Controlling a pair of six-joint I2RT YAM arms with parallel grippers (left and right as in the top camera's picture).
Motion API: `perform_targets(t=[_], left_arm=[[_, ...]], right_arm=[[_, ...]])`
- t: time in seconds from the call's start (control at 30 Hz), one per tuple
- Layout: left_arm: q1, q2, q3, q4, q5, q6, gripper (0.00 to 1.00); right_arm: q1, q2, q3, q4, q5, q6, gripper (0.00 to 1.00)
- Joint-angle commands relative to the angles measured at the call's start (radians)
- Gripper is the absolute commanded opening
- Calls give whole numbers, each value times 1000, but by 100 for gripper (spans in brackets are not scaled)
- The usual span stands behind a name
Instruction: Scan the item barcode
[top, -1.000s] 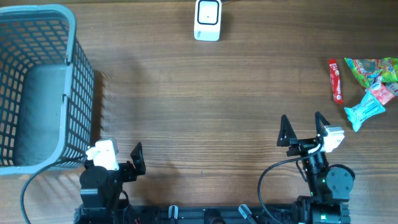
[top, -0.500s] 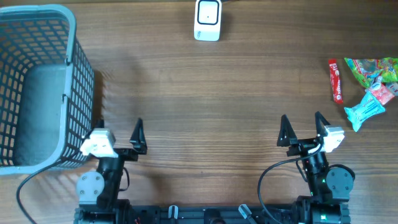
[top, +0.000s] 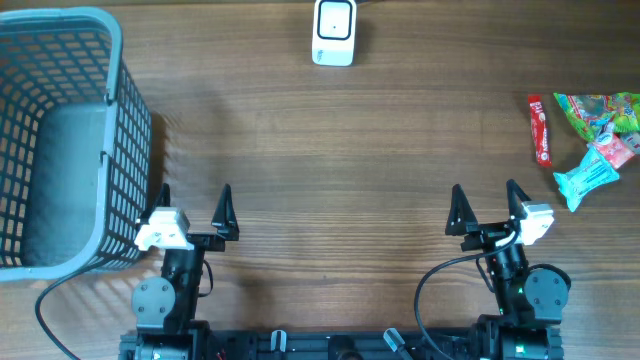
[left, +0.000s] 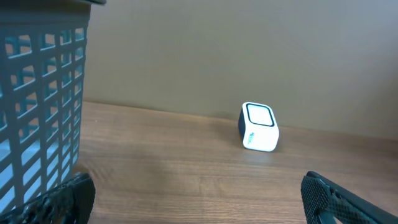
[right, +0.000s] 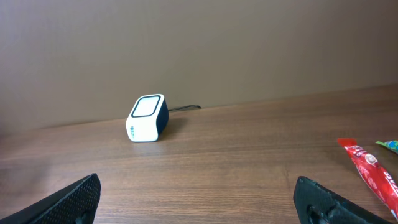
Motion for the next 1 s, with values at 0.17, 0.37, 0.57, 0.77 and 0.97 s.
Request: perform_targets(t=[0.17,0.37,0.57,0.77,0.97], left_arm=[[-6,-10,-13,-107,-13,16,100],[-7,-10,-13,-107,-10,69,100],[-8,-10,-13,-107,2,57,100],[-8,-10,-13,-105,2,57,100],[-8,-10,-13,-105,1,57,100]], right_arm=[[5,-10,-1,5,7,-14,100],[5,-10,-1,5,7,-13,100],[5,-10,-1,5,7,-13,100],[5,-10,-1,5,7,-14,100],[5,-10,-1,5,7,-13,100]])
